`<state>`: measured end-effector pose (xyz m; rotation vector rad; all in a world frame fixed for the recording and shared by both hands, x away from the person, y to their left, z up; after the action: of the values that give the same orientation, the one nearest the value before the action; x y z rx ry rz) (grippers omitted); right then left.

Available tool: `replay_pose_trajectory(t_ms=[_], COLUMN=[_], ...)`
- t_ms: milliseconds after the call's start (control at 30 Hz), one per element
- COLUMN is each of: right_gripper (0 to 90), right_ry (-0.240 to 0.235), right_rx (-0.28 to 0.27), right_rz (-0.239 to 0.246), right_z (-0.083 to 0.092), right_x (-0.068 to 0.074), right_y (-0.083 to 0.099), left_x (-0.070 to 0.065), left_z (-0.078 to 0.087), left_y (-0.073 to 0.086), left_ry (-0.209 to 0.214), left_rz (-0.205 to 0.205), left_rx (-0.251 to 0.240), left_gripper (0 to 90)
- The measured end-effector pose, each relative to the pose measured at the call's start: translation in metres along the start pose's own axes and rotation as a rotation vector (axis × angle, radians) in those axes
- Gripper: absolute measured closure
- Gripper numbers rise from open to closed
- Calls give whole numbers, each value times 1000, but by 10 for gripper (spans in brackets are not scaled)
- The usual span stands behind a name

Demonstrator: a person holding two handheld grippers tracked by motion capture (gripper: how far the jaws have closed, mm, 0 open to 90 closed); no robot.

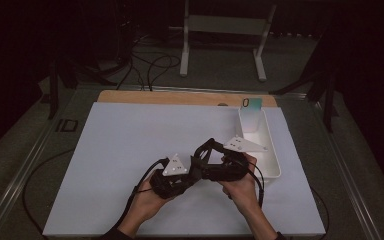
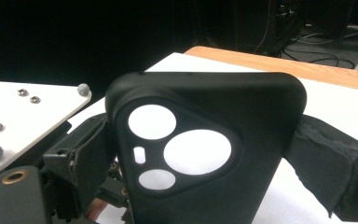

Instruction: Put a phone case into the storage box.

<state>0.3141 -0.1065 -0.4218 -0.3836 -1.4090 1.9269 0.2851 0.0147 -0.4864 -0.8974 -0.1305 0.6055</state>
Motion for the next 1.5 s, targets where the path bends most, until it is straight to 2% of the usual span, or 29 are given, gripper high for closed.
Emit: replay_pose_trajectory(t_ms=[267, 467, 600, 833, 1033, 1100, 1133, 1167, 1200, 1233, 1267, 1367, 1400, 1433, 1500], right_gripper=[97, 100, 118, 131, 134, 134, 134, 134, 134, 133, 134, 134, 134, 134, 134], right_ry=[6, -1, 8, 18, 25, 25, 22, 22, 23, 23, 21, 24, 24, 25, 29], right_rx=[13, 8, 0, 1, 10, 10, 10, 10, 7, 7, 3, 3, 3, 2, 3], right_rz=[3, -11, -23, -8, 19, 19, 23, 23, 30, 30, 30, 35, 35, 35, 38], right_z=[-2, -3, -2, -2, -2, -2, -2, -2, -1, -1, -1, -1, -1, 0, 0], right_x=[-3, -2, -2, 1, 2, 2, 2, 2, 2, 2, 2, 2, 2, 2, 2], right_y=[2, 2, 2, 1, 1, 1, 1, 1, 1, 1, 0, -1, -1, -1, -1], left_x=[1, -1, -1, 0, 2, 3, 4, 4, 4, 7, 8, 11, 11, 13, 17], left_z=[1, 1, 2, 2, 4, 5, 9, 9, 9, 14, 16, 21, 21, 23, 26], left_y=[0, 0, -1, 0, -1, -1, -1, -1, -1, 0, 0, 1, 1, 2, 4], left_ry=[8, 32, 32, 22, 33, 30, 20, 20, 20, -10, -26, -71, -71, -88, -104], left_rz=[3, 3, 3, -9, 10, 17, 17, 17, 17, 12, 12, 23, 23, 27, 29], left_rx=[-10, -20, -22, -22, -39, -44, -63, -63, -63, -89, -94, -116, -116, -118, -121], left_gripper=[806, 806, 805, 797, 594, 569, 569, 477, 477, 477, 341, 214, 159, 159, 94])
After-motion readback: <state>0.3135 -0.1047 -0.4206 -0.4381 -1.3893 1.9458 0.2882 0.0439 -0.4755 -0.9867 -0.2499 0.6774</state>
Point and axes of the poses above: each handheld gripper's, and its own axes: z roughly backward along the jaws, y roughly out of its underside, x roughly to its left, the point moved 6 cm from there along -z, roughly forward along the jaws, and after that the axes turned 4 degrees about z, right-handed, at the moved point
